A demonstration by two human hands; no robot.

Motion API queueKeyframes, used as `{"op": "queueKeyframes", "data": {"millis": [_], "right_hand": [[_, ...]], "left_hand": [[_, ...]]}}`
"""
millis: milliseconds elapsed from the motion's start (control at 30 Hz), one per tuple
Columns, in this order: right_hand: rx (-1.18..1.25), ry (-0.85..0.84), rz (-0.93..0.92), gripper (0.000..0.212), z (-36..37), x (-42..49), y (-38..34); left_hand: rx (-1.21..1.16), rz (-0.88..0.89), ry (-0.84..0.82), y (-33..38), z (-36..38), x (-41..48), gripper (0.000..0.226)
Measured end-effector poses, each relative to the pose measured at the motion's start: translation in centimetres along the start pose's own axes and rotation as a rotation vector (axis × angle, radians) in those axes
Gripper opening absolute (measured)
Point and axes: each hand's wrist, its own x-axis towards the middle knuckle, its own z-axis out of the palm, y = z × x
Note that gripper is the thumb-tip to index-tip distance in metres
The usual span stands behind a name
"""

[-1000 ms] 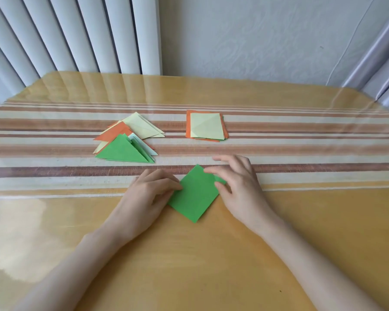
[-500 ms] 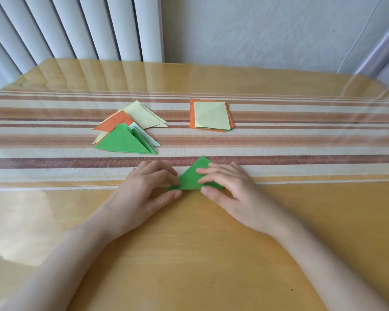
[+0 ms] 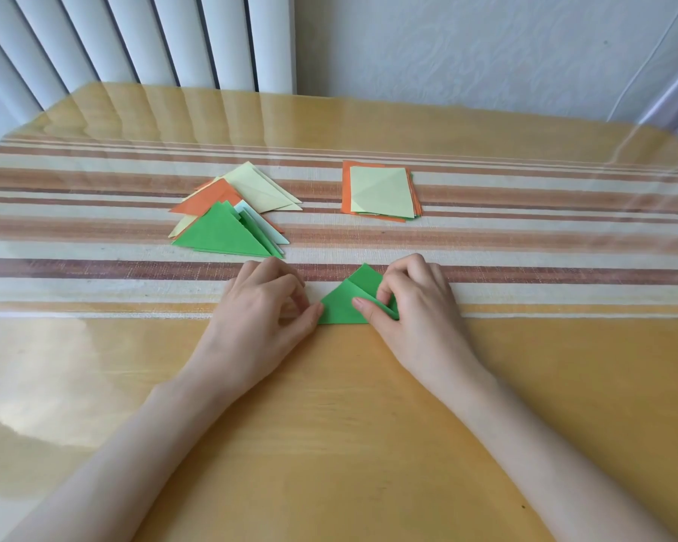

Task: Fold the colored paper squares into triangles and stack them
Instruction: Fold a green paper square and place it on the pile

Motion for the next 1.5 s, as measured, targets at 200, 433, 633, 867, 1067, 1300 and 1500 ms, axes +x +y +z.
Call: {"op": "queueKeyframes", "data": {"millis": [200,433,633,867,1067,1300,1500], "right_hand": [[-0.11,0.018,0.028,0.03,0.0,-0.1,-0.4],[-0.022,-0.195,0.023,0.032,-1.6,-0.1,0.8],[0.011,-0.381,-0.014,0.049,-3.3,-0.5,1.6],[0.075,-0.263,0.057,0.04,-3.3,-0.4,2.2],[0.071,-0.183,0.044,0.024,-3.0,-0.5,2.1],[0.118,-0.189,-0.008,0.023,-2.9,-0.4,1.8],[0.095,-0.169,-0.011,0.027,-2.3,-0.5,1.8]], "left_hand": [[0.091,0.005,-0.014,0.2,0.0,-0.2,0.035],[0.058,0.252,-0.11,0.1,-0.2,-0.4,0.032],[0.144,0.382,-0.174,0.0,-0.8,-0.4,0.059],[0.192,0.37,-0.169,1.4,-1.5,-1.0,0.042],[0.168,0.27,-0.156,1.7,-1.6,-1.1,0.041],[0.075,0.187,-0.107,1.8,-0.9,-0.4,0.035],[0.219,0.218,-0.066,1.3,0.7,0.9,0.038]]}}
